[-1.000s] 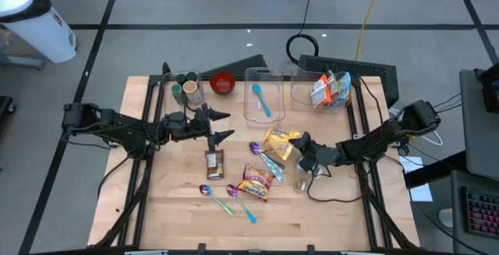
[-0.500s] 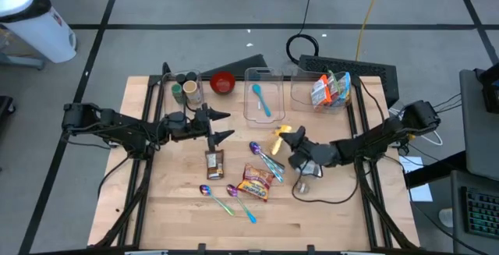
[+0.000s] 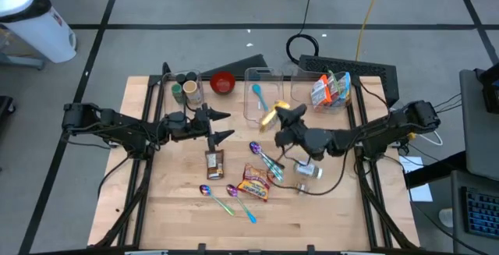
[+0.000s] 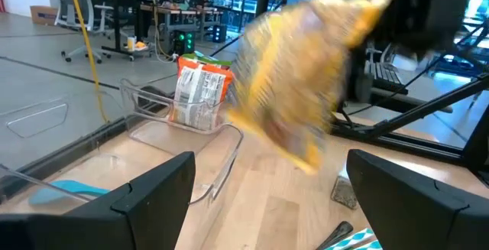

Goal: Pick & Place Food Item
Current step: Put the yellow noodle pack into the right transparent bin

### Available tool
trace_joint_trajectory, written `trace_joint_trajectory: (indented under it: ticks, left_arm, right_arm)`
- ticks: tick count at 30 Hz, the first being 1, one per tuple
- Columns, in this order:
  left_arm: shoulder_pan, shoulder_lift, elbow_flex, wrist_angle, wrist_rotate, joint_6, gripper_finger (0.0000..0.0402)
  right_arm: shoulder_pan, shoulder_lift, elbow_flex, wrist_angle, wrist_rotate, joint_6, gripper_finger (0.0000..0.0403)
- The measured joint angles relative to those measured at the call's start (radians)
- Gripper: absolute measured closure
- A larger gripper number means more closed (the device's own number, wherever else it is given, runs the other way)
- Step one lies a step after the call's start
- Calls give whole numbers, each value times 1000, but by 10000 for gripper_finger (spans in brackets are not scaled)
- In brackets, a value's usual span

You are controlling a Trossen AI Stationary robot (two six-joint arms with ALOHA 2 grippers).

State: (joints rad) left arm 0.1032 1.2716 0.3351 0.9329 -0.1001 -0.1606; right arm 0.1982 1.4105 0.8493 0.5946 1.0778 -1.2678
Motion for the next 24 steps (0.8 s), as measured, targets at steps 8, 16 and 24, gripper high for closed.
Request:
trace_joint_trajectory:
  ticks: [8, 16, 24]
  left_arm:
    - [0, 0, 0, 3, 1, -6, 53]
    - [0, 0, 0, 3, 3, -6, 53]
    - [0, 0, 0, 3, 5, -6, 53]
  right_arm:
    - [-47, -1, 237, -260, 89, 105, 403]
    - [-138, -1, 494, -871, -176, 607, 403]
    - [-341, -10, 595, -1169, -598, 1015, 403]
